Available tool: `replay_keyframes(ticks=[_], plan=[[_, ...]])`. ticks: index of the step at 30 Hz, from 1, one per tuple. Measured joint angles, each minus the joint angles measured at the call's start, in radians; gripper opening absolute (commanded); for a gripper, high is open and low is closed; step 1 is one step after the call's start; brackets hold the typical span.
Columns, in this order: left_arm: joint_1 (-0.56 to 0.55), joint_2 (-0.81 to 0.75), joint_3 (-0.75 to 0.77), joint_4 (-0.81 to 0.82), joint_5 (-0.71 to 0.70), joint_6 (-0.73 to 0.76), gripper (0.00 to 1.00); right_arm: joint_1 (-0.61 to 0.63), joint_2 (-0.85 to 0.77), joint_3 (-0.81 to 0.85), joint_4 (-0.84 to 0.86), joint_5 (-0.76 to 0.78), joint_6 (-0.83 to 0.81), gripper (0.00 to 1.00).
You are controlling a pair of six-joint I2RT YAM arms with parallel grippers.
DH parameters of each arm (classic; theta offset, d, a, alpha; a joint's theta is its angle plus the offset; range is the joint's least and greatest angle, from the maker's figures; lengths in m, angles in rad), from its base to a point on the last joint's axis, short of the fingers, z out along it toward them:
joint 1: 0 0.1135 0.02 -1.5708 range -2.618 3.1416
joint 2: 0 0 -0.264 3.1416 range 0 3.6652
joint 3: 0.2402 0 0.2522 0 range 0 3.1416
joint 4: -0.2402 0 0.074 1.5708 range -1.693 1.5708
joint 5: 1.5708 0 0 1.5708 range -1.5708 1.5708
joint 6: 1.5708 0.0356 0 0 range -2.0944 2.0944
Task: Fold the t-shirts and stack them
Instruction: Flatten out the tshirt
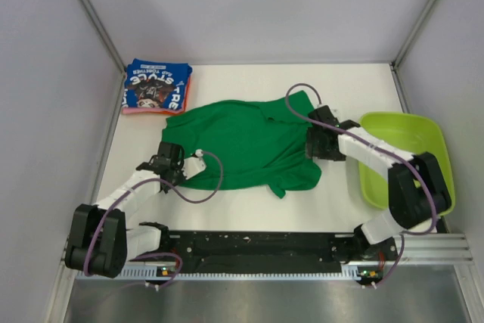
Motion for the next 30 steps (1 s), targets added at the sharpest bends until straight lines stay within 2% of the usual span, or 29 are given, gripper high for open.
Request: replay_keyframes(ticks=[7, 10, 12, 14, 16, 17, 18, 21, 24, 27, 30], plan=[[0.000, -0.045, 0.000, -0.039, 0.073, -0.047, 0.00, 0.055, -0.356, -0.196, -0.059, -0.028, 0.063, 0.72], [0.001, -0.051, 0.000, -0.050, 0.079, -0.057, 0.00, 0.090, -0.393, -0.280, -0.024, -0.081, 0.105, 0.71], [0.001, -0.052, 0.000, -0.052, 0.078, -0.059, 0.00, 0.097, -0.368, -0.335, 0.012, -0.114, 0.127, 0.65], [0.001, -0.052, 0.000, -0.053, 0.073, -0.061, 0.00, 0.099, -0.314, -0.376, 0.042, -0.134, 0.148, 0.50], [0.001, -0.056, 0.000, -0.059, 0.068, -0.064, 0.00, 0.100, -0.282, -0.367, 0.071, -0.128, 0.156, 0.25], [0.001, -0.060, 0.000, -0.066, 0.068, -0.066, 0.00, 0.100, -0.270, -0.361, 0.087, -0.128, 0.156, 0.09], [0.001, -0.068, 0.000, -0.075, 0.068, -0.069, 0.00, 0.099, -0.257, -0.356, 0.112, -0.132, 0.163, 0.00], [0.001, -0.105, 0.000, -0.107, 0.068, -0.080, 0.00, 0.099, -0.244, -0.355, 0.152, -0.151, 0.166, 0.00], [0.001, -0.146, 0.025, -0.166, 0.069, -0.085, 0.00, 0.092, -0.280, -0.356, 0.124, -0.153, 0.163, 0.00], [0.001, -0.191, 0.100, -0.246, 0.069, -0.089, 0.00, 0.085, -0.420, -0.333, 0.029, -0.137, 0.148, 0.00], [0.000, -0.237, 0.204, -0.327, 0.075, -0.091, 0.00, 0.085, -0.586, -0.217, -0.093, -0.121, 0.117, 0.00]])
